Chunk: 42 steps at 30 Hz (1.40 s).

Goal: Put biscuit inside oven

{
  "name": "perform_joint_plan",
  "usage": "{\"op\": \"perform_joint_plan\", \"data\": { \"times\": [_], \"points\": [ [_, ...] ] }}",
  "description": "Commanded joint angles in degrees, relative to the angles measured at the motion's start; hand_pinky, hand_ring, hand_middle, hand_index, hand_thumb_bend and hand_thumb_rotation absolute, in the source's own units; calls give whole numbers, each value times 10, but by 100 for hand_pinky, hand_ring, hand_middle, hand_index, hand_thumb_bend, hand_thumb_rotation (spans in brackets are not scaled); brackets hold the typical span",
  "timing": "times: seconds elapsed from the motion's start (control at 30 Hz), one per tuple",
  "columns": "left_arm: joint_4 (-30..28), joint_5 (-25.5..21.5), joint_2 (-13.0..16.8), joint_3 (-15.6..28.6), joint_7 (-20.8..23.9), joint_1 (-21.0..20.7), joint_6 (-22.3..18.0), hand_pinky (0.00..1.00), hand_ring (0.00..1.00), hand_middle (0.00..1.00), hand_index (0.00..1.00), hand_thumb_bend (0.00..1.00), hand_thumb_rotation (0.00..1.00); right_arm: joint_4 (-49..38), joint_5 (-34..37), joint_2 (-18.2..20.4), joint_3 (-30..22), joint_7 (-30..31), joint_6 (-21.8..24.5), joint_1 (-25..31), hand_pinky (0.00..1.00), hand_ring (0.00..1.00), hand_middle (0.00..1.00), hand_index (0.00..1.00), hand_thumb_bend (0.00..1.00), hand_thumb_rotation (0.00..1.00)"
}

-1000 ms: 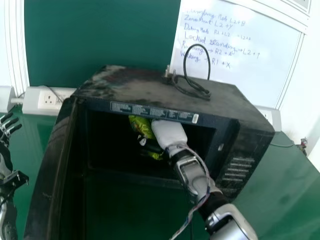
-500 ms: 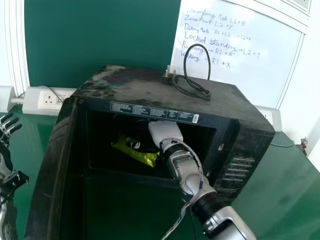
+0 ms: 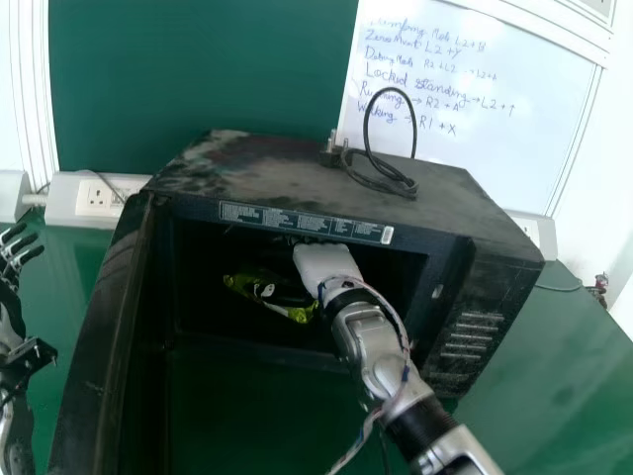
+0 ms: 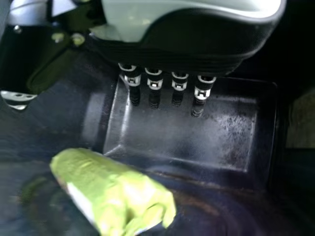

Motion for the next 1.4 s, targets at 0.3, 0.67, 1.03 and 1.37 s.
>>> {"op": "perform_joint_plan", "data": {
  "times": [0.3,0.67,1.03,1.37],
  "points": [
    [1,3,2,-3,-2,-4,0,57,59,61,65,89,87,-197,2,-33,-49,73,39,110,94,99,100,100,100,100],
    [2,5,0,-6,2,-5,-2,56,58,60,64,88,87,-379,-13,-51,-88,120,44,219,92,98,100,100,100,100],
    [-1,4,0,-8,3,-5,-1,57,59,61,64,89,87,-492,35,-60,-165,80,-27,335,90,95,99,100,100,100],
    [8,4,3,-6,1,-8,-3,56,59,61,64,88,87,-542,61,-73,-240,9,-113,430,81,89,94,98,100,100]
  ]
}}
